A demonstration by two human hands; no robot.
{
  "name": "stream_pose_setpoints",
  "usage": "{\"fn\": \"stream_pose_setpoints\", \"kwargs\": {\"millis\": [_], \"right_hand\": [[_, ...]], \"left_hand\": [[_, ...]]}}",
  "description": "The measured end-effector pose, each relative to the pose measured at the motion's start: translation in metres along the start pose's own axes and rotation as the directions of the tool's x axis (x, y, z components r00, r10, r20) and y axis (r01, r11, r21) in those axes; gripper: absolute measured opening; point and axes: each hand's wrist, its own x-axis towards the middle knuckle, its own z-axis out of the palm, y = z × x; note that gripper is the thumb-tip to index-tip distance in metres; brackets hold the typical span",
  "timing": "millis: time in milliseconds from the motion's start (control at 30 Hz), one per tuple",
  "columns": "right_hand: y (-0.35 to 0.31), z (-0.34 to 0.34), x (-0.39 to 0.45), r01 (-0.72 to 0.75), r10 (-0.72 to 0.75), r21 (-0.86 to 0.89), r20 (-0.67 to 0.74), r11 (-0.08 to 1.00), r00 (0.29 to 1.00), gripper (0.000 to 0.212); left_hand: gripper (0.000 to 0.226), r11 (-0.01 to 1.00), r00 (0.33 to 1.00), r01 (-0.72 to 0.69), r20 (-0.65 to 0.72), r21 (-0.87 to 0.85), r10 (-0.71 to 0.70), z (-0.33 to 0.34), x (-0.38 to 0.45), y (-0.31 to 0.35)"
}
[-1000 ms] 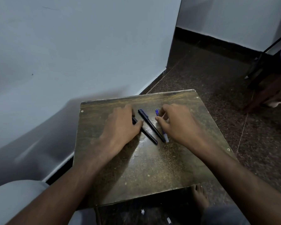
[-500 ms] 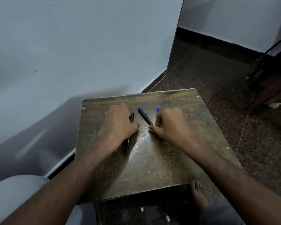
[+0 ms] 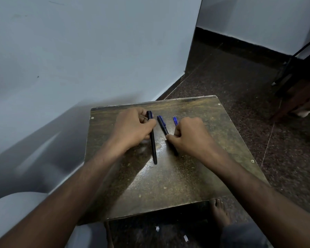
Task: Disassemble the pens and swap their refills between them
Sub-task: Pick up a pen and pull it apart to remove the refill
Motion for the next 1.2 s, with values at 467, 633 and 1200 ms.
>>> {"fn": "stream_pose_setpoints", "kwargs": {"millis": [467,633,1200], "right_hand": [[-0.02,-0.004,-0.012,-0.232,-0.068,0.903,0.274,0.361,0.959,0.032],[-0.03,0.013,-0.022,-0.113,0.12,0.813,0.053,0.571,0.991,0.03],[-0.017,0.001,-0.035,-0.169,0.118,0.646,0.122,0.744,0.986,0.026]], "left_hand": [[0.022,0.877,0.99,0.02,0.13,-0.48,0.049,0.015,0.001,0.0],[0.015,0.788,0.991,0.049,0.127,-0.613,0.037,0.026,-0.002,0.003],[0.021,0.999,0.984,-0.004,-0.179,0.05,0.013,-0.008,0.018,-0.015]]}}
